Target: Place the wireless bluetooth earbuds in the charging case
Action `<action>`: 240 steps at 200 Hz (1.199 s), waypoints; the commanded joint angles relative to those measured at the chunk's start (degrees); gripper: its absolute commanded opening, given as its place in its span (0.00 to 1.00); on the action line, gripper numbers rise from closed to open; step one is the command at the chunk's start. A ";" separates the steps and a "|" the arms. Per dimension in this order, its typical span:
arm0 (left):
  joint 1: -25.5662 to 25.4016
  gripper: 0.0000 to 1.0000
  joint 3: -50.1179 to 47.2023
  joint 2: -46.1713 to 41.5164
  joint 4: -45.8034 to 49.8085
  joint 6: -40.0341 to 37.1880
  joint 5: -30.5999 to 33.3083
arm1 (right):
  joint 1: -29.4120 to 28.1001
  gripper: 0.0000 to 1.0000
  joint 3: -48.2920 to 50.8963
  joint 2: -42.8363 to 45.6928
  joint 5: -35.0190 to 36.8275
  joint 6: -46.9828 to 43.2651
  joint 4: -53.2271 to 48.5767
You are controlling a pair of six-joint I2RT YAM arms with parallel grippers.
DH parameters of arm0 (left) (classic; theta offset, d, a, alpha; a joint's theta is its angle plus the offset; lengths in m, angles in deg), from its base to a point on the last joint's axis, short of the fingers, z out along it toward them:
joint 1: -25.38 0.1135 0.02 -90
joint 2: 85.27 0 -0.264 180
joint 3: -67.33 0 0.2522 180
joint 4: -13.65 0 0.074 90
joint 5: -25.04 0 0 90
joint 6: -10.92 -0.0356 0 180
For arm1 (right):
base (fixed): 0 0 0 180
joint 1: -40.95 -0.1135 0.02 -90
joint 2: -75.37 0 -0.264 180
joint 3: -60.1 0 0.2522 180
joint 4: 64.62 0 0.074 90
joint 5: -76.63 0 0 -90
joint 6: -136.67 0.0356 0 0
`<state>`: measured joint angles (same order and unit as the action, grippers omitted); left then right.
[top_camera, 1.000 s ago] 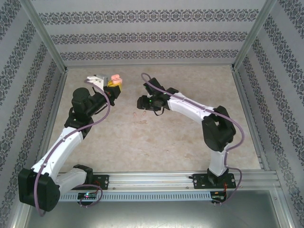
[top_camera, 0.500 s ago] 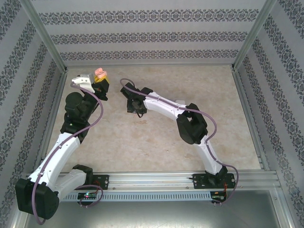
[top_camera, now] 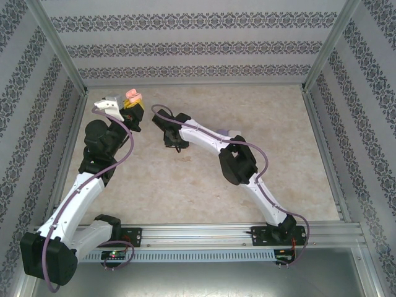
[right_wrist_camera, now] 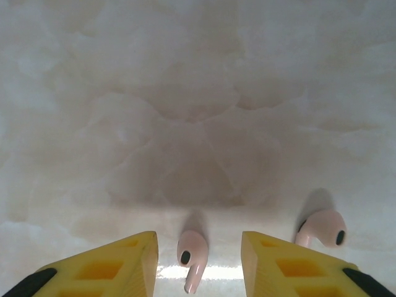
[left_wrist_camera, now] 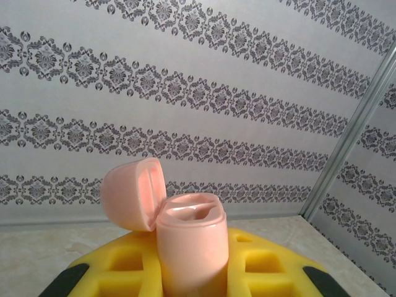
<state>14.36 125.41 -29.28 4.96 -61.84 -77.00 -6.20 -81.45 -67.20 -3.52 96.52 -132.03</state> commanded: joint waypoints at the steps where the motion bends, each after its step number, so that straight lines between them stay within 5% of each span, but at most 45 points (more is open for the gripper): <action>1: 0.92 0.00 0.52 -0.09 -3.57 1.15 -1.50 | -0.76 0.40 -2.25 -1.63 0.56 1.37 -2.35; 240: 1.18 0.00 0.16 1.14 -4.52 2.93 -2.25 | -2.24 0.27 -3.04 -5.09 -0.21 1.02 -2.72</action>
<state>14.64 125.41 -28.28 4.06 -60.38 -78.24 -7.69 -84.42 -70.74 -3.76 97.56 -133.10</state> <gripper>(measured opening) 0.190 0.276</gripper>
